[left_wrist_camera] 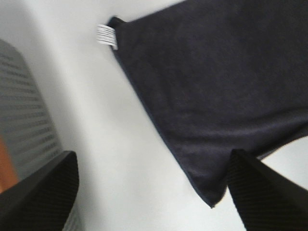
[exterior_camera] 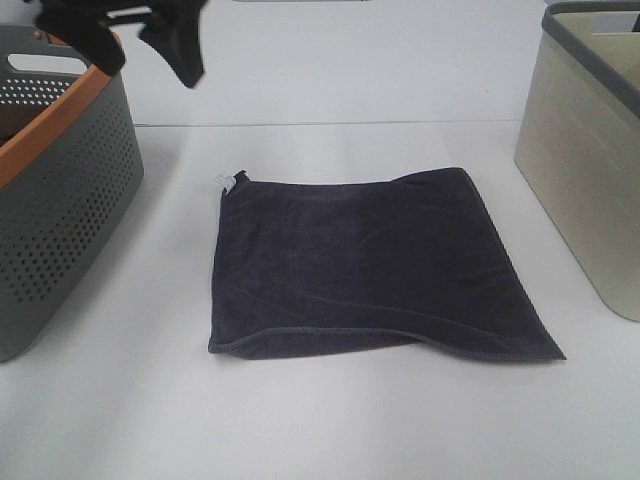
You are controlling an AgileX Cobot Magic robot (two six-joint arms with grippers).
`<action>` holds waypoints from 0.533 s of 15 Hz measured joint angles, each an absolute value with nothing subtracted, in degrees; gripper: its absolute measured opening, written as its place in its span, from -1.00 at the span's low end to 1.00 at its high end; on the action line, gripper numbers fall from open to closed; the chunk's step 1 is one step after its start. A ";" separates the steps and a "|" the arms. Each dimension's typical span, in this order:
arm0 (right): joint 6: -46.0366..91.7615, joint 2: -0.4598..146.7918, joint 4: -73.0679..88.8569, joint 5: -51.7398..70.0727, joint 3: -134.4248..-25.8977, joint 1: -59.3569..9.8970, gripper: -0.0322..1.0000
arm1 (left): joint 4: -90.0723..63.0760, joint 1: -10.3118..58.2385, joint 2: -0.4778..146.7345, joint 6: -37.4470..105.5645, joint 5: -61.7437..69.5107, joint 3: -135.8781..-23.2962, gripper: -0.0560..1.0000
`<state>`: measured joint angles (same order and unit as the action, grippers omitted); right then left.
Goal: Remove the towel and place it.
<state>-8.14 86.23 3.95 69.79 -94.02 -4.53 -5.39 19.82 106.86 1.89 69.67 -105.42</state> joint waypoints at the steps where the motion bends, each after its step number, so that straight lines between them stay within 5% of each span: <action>1: -8.14 85.31 3.67 69.79 -94.02 -1.38 0.70 | -5.27 16.50 104.91 1.89 69.67 -105.42 0.61; 8: -8.14 64.97 -1.78 69.79 -75.69 1.89 0.70 | -2.41 -0.34 84.28 1.83 69.67 -88.98 0.61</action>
<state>-8.14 64.97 -1.78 69.79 -75.69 1.89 -2.41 -0.34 84.28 1.83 69.67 -88.98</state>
